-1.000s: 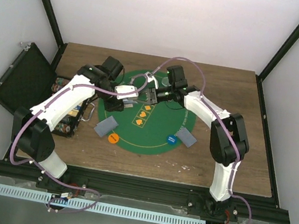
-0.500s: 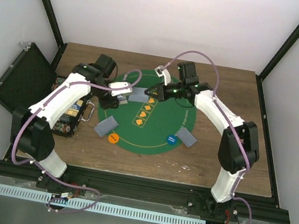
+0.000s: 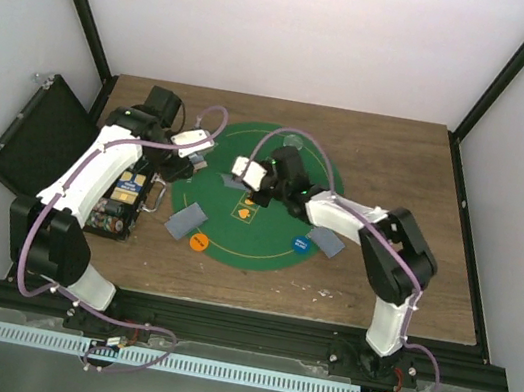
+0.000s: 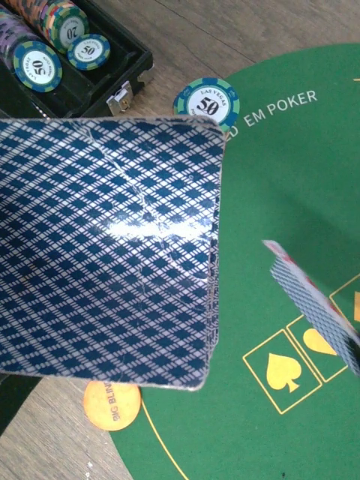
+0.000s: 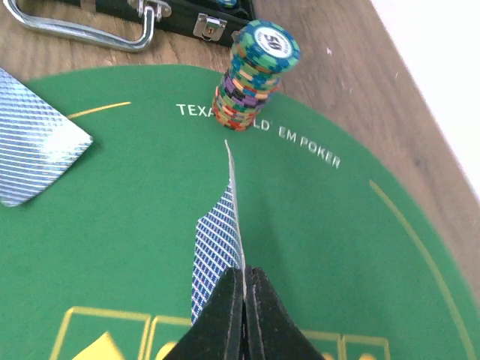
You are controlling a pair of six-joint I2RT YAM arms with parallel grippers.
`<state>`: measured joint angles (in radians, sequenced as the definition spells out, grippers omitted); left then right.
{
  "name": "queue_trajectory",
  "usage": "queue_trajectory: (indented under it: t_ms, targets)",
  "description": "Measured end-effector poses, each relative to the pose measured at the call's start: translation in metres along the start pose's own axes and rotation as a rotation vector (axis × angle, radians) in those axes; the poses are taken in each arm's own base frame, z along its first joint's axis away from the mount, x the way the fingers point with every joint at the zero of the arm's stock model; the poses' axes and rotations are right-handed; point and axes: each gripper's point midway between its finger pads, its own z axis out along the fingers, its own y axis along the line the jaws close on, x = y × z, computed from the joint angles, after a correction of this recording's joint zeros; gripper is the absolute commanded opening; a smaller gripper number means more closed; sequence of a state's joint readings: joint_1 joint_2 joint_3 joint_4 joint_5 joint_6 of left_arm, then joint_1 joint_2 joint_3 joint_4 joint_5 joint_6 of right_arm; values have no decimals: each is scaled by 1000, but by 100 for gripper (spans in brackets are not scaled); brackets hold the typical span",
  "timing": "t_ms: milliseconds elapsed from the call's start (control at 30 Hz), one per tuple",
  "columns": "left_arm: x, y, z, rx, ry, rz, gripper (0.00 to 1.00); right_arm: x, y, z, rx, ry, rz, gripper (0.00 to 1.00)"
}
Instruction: Distribute texas hold em gaming equipment
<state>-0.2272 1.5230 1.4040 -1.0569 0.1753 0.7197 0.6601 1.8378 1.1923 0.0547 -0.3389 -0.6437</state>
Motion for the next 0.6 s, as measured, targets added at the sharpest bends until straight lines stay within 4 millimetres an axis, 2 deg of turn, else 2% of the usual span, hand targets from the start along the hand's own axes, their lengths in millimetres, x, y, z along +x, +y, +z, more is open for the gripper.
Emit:
queue_trajectory:
  t_ms: [133,200,267,367,467,533,600]
  targets:
    - [0,0,-2,-3,-4,-4,45,-5,5,31,100,-22,-239,1]
    - [0,0,-2,-2,-5,-4,45,-7,3,31,155,-38,-330,1]
    - [0,0,-2,-1,-5,-4,45,1,5,29,190,-31,-414,1]
    - [0,0,-2,1,-6,-4,45,33,30,25,146,13,-532,1]
    - [0,0,-2,1,-7,-4,45,69,75,22,2,42,-612,1]
    - [-1,0,-2,3,-8,-3,45,78,93,20,-71,41,-630,1]
    - [-1,-1,-2,5,-8,-3,45,78,102,17,-114,27,-646,1]
